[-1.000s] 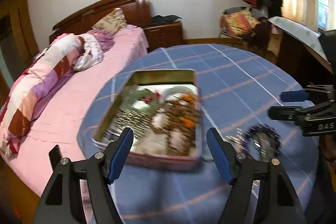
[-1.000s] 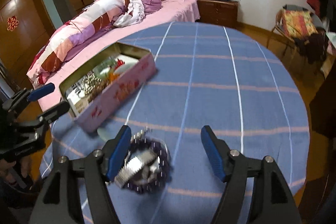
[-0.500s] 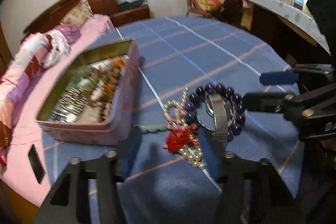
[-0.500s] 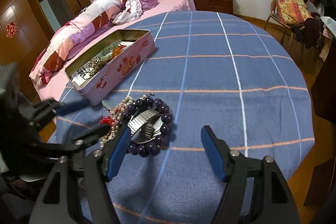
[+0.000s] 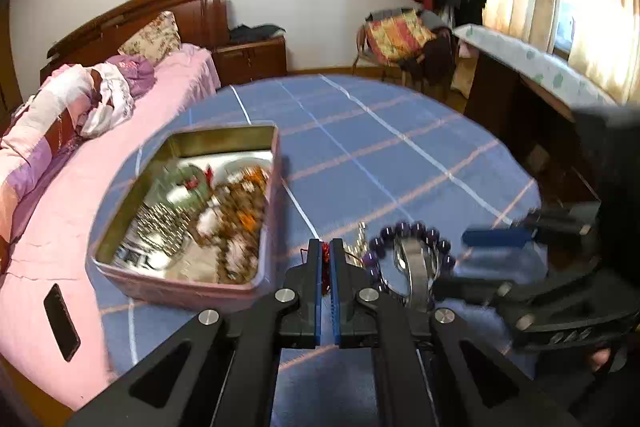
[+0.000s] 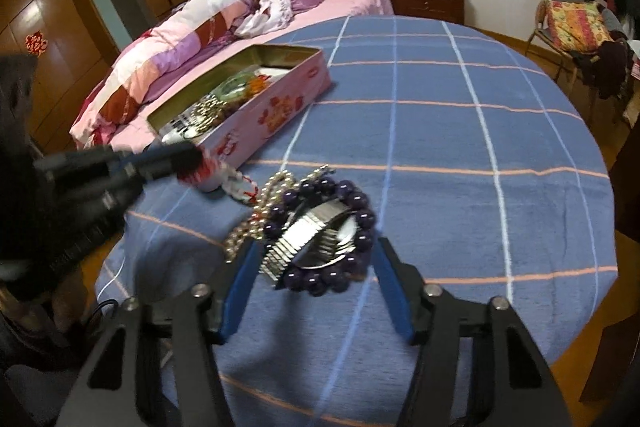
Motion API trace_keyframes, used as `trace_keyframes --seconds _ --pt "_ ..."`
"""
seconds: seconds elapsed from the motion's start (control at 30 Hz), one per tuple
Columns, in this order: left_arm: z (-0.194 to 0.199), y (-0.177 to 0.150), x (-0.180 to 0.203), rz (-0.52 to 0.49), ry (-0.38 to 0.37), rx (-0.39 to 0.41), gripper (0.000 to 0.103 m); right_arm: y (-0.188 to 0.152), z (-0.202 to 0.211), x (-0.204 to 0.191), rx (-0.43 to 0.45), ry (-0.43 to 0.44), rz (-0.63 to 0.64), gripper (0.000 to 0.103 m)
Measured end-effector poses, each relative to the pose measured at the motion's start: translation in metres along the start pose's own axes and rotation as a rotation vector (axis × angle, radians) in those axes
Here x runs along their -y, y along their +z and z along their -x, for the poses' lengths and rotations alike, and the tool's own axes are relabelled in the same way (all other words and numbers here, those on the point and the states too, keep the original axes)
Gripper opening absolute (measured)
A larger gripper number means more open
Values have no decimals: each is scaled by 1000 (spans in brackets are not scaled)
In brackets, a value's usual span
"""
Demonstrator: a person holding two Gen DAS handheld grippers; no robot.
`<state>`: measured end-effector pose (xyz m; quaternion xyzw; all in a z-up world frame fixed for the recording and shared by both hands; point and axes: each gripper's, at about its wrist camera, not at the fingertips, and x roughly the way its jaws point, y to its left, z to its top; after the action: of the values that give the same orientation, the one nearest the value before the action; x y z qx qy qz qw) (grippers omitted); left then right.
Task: Organize jewelry
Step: 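Move the right tool to the silver watch while the left tool reaches the red-tasseled piece, then close the right tool on the silver watch while the left tool grips the red-tasseled piece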
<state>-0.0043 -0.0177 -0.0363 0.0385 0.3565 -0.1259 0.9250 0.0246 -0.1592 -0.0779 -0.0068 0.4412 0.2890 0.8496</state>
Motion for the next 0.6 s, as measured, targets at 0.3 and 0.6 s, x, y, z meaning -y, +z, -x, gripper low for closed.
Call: trace_keyframes --seconds 0.3,0.6 --pt "25 26 -21 40 31 87 2 6 -20 -12 -63 -3 -1 50" --pt "25 29 -23 50 14 88 2 5 -27 -16 -84 5 -3 19"
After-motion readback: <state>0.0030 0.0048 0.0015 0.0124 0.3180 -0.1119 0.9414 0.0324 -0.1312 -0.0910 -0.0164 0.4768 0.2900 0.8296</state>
